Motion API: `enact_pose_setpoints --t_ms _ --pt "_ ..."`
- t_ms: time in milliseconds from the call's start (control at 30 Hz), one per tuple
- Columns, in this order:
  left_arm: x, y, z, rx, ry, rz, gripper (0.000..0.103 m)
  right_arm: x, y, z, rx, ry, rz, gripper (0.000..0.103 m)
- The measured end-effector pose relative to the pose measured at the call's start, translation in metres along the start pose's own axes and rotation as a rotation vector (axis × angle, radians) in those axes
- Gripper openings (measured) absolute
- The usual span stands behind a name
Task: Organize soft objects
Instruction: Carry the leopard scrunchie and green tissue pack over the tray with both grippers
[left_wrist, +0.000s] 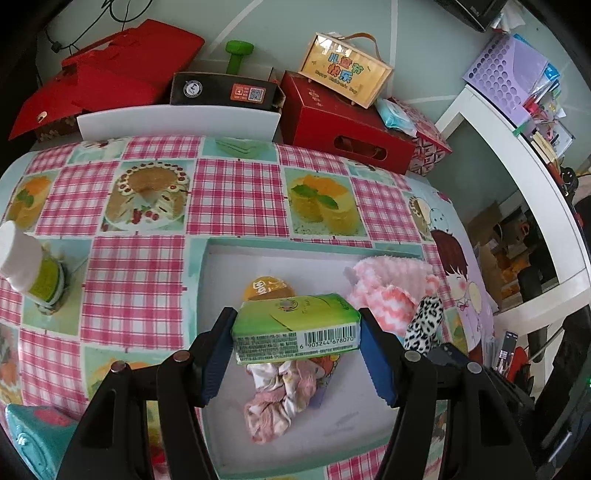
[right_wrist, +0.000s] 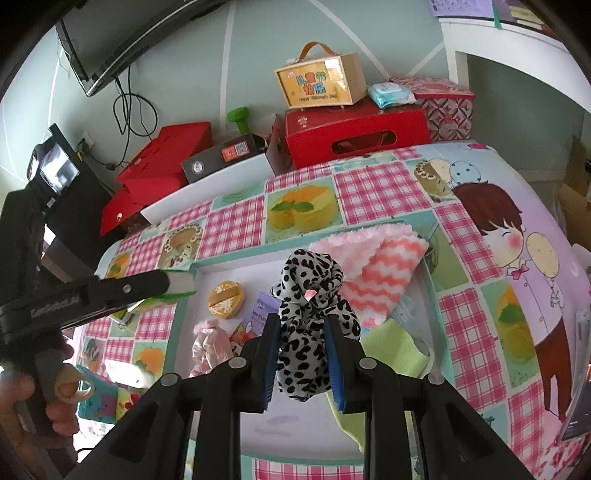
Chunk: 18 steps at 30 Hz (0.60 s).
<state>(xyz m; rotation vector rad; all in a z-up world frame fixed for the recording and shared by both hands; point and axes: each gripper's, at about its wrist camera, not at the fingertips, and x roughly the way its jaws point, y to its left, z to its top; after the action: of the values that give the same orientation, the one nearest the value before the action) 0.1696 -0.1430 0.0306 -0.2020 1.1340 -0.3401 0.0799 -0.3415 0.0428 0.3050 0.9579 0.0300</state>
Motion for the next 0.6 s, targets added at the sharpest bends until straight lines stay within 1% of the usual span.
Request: enact_pose_setpoints --t_ms 267,467,600 --pt "0.034 -0.004 -0.006 0.022 0.015 0.013 0.066 0.032 0.003 -0.01 -0.016 0.102 -0.003 0.026" --pt "0.048 -0.004 -0.012 0.043 0.017 -0.002 0.066 0.046 0.004 -0.016 -0.031 0.147 -0.013 0.026" --pt "0.052 -0.001 -0.014 0.041 0.021 0.002 0.066 0.051 0.005 -0.018 -0.038 0.162 -0.02 0.026"
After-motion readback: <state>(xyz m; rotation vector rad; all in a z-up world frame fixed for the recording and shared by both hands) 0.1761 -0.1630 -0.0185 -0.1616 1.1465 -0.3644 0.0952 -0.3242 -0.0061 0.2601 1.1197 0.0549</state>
